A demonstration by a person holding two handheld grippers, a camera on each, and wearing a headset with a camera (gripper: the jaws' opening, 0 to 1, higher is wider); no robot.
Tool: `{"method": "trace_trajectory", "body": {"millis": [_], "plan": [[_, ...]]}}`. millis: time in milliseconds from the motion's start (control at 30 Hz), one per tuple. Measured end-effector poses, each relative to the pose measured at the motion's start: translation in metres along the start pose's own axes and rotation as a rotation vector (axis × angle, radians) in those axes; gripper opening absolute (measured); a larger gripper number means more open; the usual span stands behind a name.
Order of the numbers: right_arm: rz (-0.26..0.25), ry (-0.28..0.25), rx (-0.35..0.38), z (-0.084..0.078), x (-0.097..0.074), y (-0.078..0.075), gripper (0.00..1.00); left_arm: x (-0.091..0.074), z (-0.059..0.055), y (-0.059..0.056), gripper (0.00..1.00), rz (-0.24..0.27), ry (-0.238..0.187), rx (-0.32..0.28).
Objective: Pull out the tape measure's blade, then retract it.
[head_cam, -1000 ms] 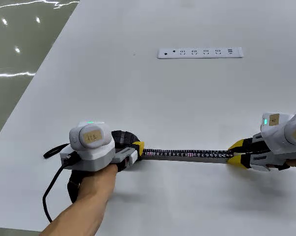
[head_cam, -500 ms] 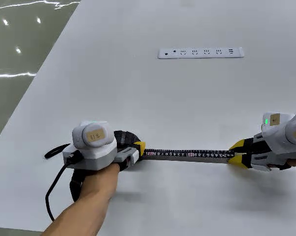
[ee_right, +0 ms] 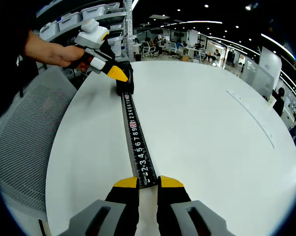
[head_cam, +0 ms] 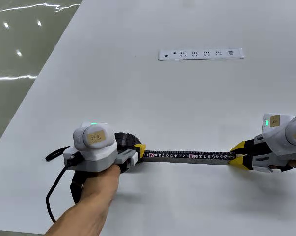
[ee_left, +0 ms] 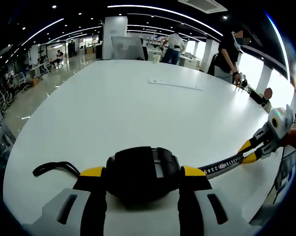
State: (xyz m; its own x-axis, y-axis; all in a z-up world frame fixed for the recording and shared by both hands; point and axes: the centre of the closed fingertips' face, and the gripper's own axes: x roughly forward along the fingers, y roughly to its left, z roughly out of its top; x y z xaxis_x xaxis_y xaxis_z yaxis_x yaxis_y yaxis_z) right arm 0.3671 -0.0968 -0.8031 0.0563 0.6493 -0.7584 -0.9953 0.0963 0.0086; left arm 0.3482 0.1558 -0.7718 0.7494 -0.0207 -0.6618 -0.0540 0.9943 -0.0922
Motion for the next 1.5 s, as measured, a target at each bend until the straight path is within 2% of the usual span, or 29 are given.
{"method": "trace_trajectory", "body": {"millis": [267, 833, 1500], "plan": [[0.000, 0.005, -0.004, 0.0005, 0.0001, 0.0001, 0.09, -0.0005, 0.0001, 0.0002, 0.51, -0.010, 0.011, 0.005], [0.005, 0.018, -0.012, 0.0003, 0.0012, 0.0007, 0.09, -0.0009, 0.0005, -0.0004, 0.51, -0.036, 0.005, -0.003], [0.001, 0.038, -0.034, 0.0003, 0.0012, 0.0000, 0.09, -0.0019, 0.0008, -0.0001, 0.52, -0.041, 0.009, -0.005]]}}
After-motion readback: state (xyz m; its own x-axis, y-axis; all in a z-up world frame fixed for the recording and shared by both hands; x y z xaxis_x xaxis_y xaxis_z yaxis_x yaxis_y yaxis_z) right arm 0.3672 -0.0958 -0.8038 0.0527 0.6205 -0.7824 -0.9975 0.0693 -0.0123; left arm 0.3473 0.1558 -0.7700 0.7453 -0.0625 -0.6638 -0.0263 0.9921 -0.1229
